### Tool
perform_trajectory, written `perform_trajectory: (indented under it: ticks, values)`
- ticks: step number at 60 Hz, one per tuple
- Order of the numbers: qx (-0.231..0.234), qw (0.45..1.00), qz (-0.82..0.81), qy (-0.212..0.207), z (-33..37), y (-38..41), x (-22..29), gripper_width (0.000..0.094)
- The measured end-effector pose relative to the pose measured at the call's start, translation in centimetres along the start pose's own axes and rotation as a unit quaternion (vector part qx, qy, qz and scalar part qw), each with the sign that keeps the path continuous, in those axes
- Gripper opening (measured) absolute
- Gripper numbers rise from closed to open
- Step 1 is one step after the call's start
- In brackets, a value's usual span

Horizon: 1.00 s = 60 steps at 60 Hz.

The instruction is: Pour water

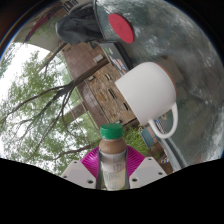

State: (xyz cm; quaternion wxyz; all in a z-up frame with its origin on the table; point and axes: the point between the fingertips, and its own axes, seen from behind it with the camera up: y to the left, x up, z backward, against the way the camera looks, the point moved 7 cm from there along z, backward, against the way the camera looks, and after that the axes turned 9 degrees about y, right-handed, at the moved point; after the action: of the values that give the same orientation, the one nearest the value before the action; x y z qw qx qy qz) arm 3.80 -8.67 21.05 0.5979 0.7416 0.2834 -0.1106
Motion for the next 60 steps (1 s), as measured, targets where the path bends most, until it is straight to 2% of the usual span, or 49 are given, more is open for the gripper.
perform_trajectory:
  ticks: [6, 12, 15, 21, 22, 26, 27, 31, 34, 38, 43, 51, 60]
  values:
    - [0.014, 0.983, 0.168, 0.07, 1.9, 4.9, -4.8, 0.0327]
    - [0.004, 0.912, 0.399, 0.093, 4.5, 10.3, -7.6, 0.0326]
    - [-0.002, 0.854, 0.515, 0.077, 6.2, 13.4, -7.7, 0.0327]
    - [-0.044, 0.702, 0.711, 0.01, 10.2, 18.4, -5.0, 0.0326]
    - [-0.06, 0.678, 0.732, -0.004, 10.2, 18.2, -2.7, 0.0326]
    - [-0.108, 0.574, 0.81, -0.051, 13.7, 19.6, 1.0, 0.0325]
    - [-0.135, 0.561, 0.814, -0.06, 12.9, 19.2, 3.4, 0.0325]
    - [-0.191, 0.496, 0.844, -0.074, 14.9, 18.1, 8.2, 0.0325]
    - [-0.223, 0.465, 0.854, -0.067, 15.9, 16.4, 11.4, 0.0325]
    - [-0.267, 0.452, 0.85, -0.052, 16.9, 13.9, 15.1, 0.0327]
    - [-0.289, 0.464, 0.836, -0.041, 18.1, 11.9, 17.5, 0.0326]
    - [-0.318, 0.481, 0.816, -0.032, 21.3, 10.9, 17.8, 0.0327]
    - [-0.309, 0.492, 0.813, -0.042, 23.7, 11.7, 16.9, 0.0328]
